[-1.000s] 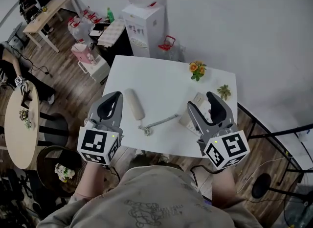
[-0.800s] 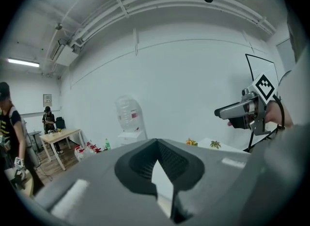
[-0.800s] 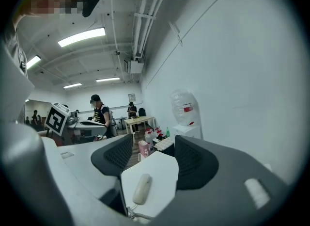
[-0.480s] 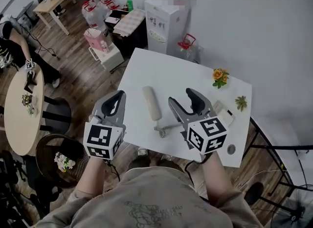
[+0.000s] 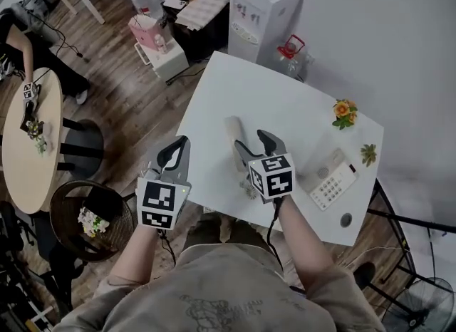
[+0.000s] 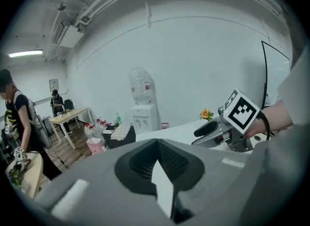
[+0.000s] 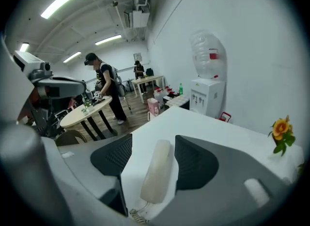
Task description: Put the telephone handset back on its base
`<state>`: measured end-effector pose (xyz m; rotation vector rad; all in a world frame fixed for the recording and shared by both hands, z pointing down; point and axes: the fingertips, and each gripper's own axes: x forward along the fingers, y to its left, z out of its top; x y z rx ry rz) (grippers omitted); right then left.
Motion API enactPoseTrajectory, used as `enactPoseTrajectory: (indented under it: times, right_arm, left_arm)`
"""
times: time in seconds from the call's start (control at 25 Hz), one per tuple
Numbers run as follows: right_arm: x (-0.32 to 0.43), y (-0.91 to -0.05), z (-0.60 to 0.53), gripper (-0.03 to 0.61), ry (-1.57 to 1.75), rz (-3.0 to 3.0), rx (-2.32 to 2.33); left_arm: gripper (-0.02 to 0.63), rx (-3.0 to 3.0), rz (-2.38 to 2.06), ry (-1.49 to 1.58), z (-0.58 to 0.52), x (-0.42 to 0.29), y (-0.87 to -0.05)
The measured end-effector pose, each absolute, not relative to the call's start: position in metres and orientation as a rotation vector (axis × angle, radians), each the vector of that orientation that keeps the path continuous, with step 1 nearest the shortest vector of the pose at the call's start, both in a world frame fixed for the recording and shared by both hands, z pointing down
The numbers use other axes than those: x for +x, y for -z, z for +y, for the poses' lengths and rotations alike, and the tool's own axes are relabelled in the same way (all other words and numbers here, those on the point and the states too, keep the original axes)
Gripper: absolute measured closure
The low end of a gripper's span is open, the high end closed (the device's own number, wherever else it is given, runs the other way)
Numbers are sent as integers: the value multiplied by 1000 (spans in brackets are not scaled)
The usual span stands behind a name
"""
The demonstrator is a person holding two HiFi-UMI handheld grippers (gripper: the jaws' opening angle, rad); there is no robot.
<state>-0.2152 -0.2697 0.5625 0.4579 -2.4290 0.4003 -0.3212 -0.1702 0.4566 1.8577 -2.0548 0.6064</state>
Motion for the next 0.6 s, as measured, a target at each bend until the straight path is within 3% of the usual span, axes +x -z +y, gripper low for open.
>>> enactPoseTrajectory:
  times: [0.6]
  right_arm:
    - [-237,-711,-256,267,-459,-2138,455]
  left_arm:
    - [612,1784,-1883,-706,-155,-334,-566]
